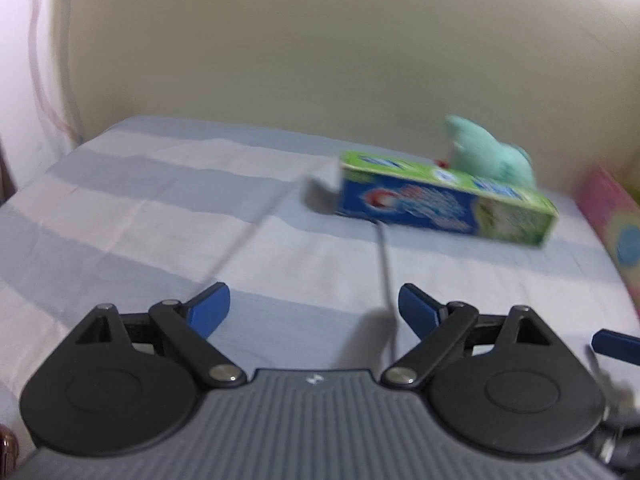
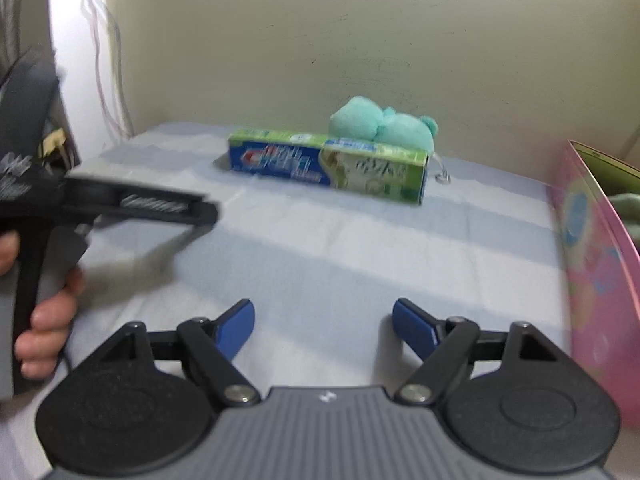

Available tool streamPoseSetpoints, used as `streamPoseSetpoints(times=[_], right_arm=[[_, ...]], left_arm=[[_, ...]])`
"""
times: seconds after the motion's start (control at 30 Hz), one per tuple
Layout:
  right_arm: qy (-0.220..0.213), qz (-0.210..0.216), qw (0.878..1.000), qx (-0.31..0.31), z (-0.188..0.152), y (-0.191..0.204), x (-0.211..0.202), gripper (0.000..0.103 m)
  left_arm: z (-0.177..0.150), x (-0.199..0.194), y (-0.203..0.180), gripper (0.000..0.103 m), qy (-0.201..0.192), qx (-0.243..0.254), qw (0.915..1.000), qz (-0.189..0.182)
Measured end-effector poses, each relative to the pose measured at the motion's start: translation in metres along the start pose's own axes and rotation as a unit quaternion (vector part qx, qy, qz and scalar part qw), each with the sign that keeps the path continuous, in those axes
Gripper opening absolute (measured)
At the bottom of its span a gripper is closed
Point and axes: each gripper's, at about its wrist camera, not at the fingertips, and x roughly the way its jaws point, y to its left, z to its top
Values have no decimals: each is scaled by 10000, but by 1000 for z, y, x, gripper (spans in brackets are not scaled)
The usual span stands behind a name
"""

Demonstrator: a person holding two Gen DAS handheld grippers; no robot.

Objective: Organize objects
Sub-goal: 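Grasp the green Crest toothpaste box with the right gripper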

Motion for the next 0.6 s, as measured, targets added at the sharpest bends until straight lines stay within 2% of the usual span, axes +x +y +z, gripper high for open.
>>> streamPoseSetpoints(times=[0.13,0.3,0.4,0.47,0.53,0.6], right_arm=[[-274,44,9989,388,35,-12,22,78],[-449,-65,9985,-302,82,5,53,79],[-342,-93,9972,-659,102,14,78,80],[-113,-107,9979,-625,109,10,95,80],[-36,-74,9970,-773,110,8,104,87],[68,-124,9934,-1135,106,14,103,87]], left_arm=[[6,-1,17,93,-63,-504,9987,1],[12,-8,29,93,-239,-759,9966,189],[16,-9,42,93,-254,-1013,9943,206],[18,-7,48,93,-214,-1135,9931,223],[18,-5,52,93,-163,-1263,9917,183],[18,-4,54,93,-140,-1342,9907,146]])
